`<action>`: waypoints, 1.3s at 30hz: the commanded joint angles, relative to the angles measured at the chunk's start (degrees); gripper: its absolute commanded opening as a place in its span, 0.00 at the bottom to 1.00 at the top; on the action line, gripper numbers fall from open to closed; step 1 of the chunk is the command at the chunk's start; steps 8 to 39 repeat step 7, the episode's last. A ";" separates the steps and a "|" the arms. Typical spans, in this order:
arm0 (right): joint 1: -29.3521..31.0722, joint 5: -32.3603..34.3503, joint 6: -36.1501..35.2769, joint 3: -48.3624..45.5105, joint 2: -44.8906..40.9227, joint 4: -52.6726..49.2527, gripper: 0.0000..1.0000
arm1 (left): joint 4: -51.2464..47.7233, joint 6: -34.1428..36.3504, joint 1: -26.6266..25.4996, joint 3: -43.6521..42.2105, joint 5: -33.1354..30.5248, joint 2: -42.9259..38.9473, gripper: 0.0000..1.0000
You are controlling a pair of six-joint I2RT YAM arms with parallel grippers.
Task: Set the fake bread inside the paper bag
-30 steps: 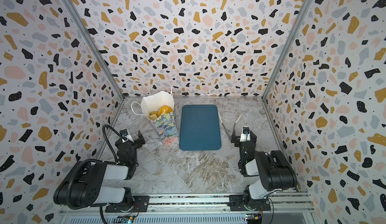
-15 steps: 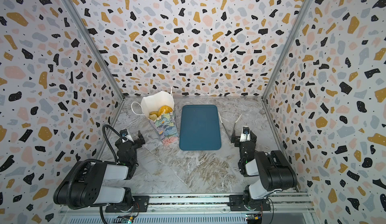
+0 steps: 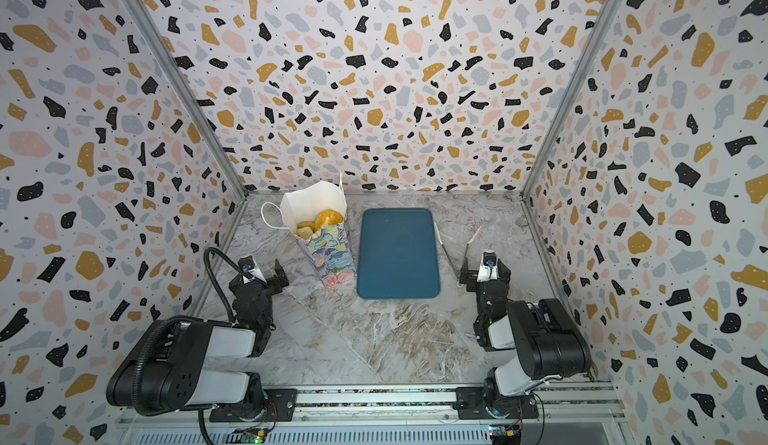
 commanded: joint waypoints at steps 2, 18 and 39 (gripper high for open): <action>0.31 -0.20 0.23 1.66 -0.31 -0.21 0.99 | 3.03 0.64 -0.30 0.36 -0.17 -0.47 0.99; 0.26 -0.59 -0.12 0.74 -0.64 1.33 0.99 | 3.03 0.64 -0.36 0.36 -0.09 -0.46 1.00; 0.26 -0.59 -0.12 0.74 -0.64 1.33 0.99 | 3.03 0.64 -0.36 0.36 -0.09 -0.46 1.00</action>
